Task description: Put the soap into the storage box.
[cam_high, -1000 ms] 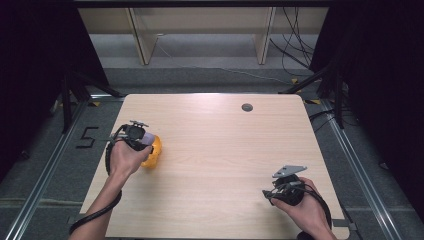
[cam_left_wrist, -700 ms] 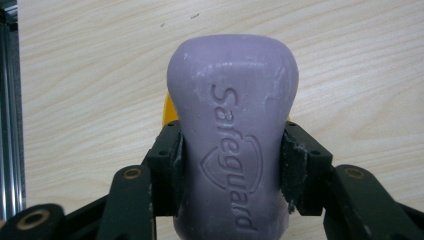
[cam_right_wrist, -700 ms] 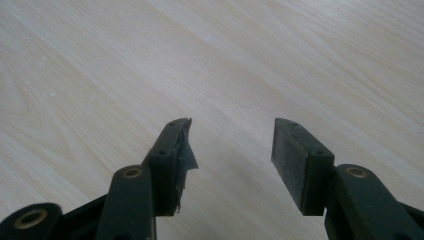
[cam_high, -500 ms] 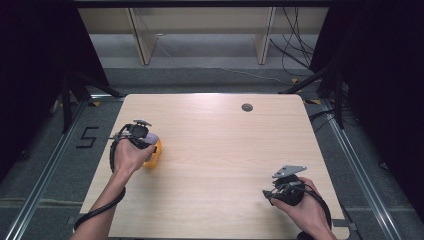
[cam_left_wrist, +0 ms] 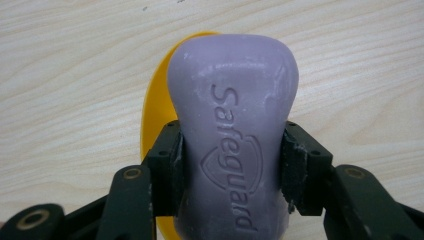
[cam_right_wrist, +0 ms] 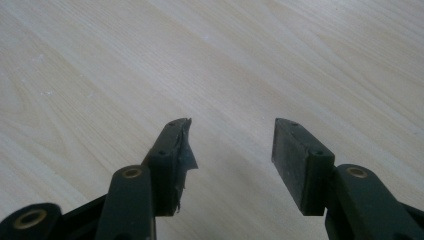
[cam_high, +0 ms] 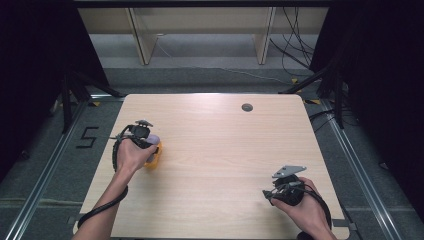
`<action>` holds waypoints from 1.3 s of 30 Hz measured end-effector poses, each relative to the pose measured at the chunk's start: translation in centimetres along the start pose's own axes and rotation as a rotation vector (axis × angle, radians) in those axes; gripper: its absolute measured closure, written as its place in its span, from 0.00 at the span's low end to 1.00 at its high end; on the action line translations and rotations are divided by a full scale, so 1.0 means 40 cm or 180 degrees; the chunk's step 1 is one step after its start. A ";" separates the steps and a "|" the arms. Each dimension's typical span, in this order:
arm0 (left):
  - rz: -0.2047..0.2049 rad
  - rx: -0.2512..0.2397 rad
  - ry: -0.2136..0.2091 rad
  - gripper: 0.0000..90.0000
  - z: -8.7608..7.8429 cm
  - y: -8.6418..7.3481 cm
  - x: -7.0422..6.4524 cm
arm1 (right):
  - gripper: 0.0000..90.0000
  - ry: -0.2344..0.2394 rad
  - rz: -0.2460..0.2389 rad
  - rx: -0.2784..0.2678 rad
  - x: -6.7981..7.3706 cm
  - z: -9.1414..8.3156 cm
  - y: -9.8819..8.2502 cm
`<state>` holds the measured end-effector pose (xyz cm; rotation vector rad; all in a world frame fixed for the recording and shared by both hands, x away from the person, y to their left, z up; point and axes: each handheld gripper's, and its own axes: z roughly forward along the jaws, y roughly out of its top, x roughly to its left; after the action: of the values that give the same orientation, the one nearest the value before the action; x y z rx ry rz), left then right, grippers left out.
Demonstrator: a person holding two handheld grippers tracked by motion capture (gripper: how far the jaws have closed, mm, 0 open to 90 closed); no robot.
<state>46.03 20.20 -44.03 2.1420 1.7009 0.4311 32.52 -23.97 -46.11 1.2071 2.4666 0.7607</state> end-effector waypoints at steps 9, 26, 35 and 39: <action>-0.0030 0.0019 -0.0036 0.54 0.010 0.004 0.004 | 0.55 0.0025 0.0052 0.0026 0.003 -0.002 0.001; -0.0076 0.0044 -0.0034 0.54 0.038 0.002 0.011 | 0.55 0.0036 0.0051 0.0089 0.003 -0.005 0.003; -0.0073 0.0085 0.0011 0.51 0.035 0.001 0.018 | 0.55 0.0026 0.0028 0.0078 0.002 -0.004 0.003; -0.0163 -0.0081 0.0007 0.47 0.001 0.005 0.013 | 0.55 0.0027 0.0033 0.0078 0.001 -0.004 0.002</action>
<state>46.37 20.68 -43.97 2.0759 1.7382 0.4383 32.48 -23.92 -45.93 1.2287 2.4852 0.7419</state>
